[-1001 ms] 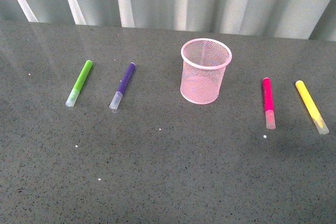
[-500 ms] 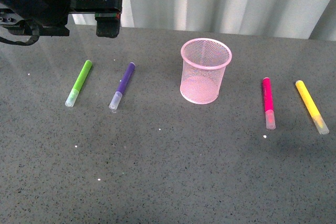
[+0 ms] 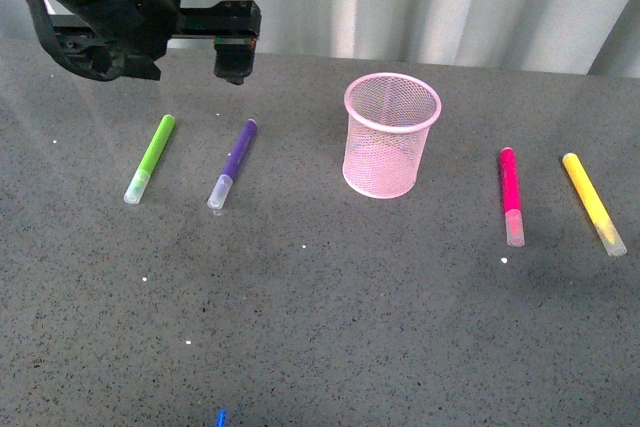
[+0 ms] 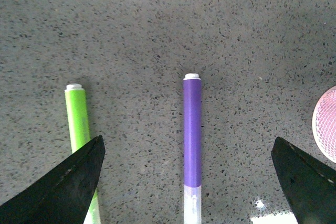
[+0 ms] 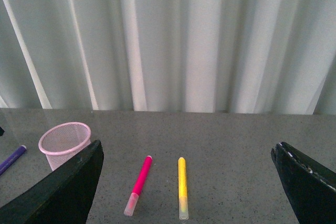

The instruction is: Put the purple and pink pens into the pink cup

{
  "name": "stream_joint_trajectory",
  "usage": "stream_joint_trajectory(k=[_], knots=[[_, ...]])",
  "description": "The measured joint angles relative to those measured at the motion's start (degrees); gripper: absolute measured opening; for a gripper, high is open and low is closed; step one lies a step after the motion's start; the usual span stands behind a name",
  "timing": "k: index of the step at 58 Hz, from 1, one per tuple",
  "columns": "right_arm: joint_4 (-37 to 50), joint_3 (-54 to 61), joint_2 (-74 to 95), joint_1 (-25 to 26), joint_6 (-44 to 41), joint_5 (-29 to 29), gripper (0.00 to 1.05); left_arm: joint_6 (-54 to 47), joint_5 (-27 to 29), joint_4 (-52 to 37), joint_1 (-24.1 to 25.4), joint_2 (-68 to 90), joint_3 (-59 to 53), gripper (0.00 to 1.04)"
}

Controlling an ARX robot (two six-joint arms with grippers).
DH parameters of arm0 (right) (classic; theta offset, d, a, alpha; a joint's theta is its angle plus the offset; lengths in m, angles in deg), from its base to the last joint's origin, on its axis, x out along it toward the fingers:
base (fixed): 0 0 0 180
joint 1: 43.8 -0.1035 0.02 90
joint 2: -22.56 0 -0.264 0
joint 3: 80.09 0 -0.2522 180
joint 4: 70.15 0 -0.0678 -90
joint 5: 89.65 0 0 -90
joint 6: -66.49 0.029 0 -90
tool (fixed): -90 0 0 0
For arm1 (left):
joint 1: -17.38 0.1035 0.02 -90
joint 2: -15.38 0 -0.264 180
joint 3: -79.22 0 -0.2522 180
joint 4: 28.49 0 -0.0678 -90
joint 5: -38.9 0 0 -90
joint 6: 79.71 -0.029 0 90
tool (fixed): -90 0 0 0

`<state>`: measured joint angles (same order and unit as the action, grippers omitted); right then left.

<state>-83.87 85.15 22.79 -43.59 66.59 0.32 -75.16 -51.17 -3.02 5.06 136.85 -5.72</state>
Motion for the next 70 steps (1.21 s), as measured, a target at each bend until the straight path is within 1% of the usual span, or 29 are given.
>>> stream_joint_trajectory(k=[14, 23, 70], knots=[[0.0, 0.0, 0.0, 0.0, 0.0, 0.0, 0.98, -1.01, 0.07, 1.92, -2.82, 4.46, 3.5, 0.98], [0.0, 0.0, 0.0, 0.0, 0.0, 0.0, 0.98, -1.75, 1.05, 2.14, -4.24, 7.41, 5.51, 0.98], [0.0, 0.0, 0.0, 0.0, 0.0, 0.0, 0.98, -3.04, 4.74, 4.57, -4.46, 17.22, 14.03, 0.98]])
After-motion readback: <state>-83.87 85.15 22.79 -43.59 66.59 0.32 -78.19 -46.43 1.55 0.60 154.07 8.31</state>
